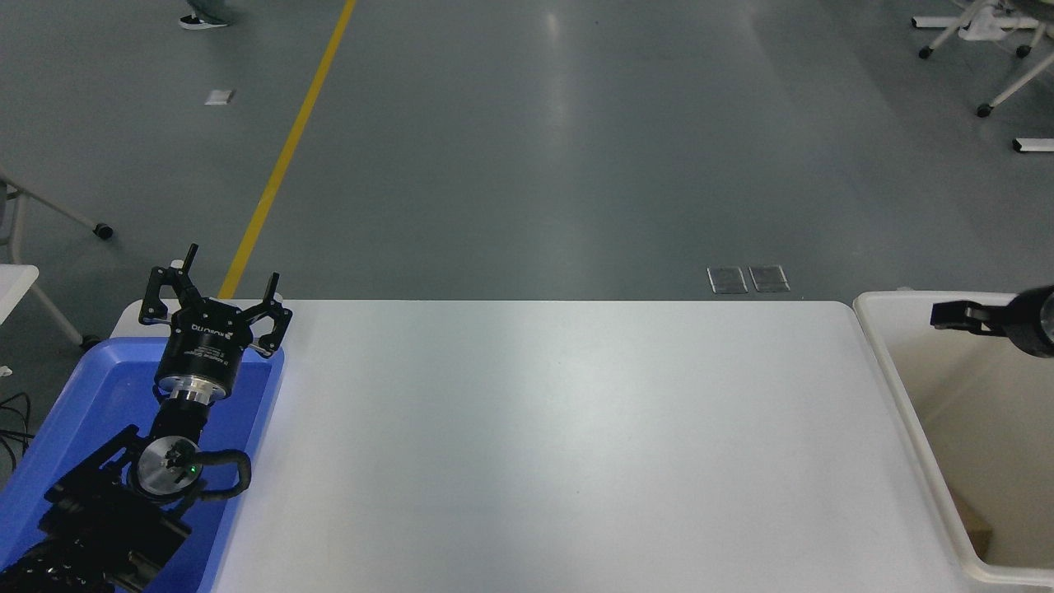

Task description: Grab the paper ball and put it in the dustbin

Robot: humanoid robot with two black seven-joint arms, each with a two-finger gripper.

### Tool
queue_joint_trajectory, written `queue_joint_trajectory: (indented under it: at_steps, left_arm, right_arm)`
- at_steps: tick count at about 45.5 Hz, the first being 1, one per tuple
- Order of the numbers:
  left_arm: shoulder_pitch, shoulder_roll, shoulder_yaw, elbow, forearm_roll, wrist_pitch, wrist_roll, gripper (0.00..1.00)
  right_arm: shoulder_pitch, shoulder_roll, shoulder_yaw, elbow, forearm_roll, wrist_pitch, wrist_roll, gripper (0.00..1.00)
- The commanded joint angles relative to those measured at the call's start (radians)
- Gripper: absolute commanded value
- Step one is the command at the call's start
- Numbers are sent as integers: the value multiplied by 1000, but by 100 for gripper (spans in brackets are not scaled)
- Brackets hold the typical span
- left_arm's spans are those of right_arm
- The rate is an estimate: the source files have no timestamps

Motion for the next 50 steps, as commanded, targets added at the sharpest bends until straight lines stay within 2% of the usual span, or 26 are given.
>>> queue_joint_trajectory:
  at_steps: [1, 3, 8, 20, 24, 40, 50]
  left_arm:
    - [0, 0, 0, 0, 0, 0, 0, 100]
    - [0, 0, 0, 1, 0, 0, 0, 100]
    - [2, 0, 0, 1, 0, 2, -3, 100]
    - [3, 0, 0, 1, -2, 3, -4, 100]
    - [3, 0, 0, 1, -2, 3, -4, 100]
    - [3, 0, -2, 1, -2, 5, -4, 100]
    - [3, 0, -2, 1, -2, 5, -4, 100]
  right_arm:
    - [404, 123, -131, 306, 136, 284, 2, 100]
    - [453, 160, -134, 343, 209, 356, 2, 100]
    - [544, 250, -125, 429, 349, 361, -4, 100]
    - [585, 407, -102, 466, 466, 361, -4, 100]
    - [597, 410, -103, 469, 507, 361, -6, 100]
    - [679, 398, -122, 550, 517, 361, -11, 100]
    - [690, 303, -174, 595, 498, 361, -18, 100]
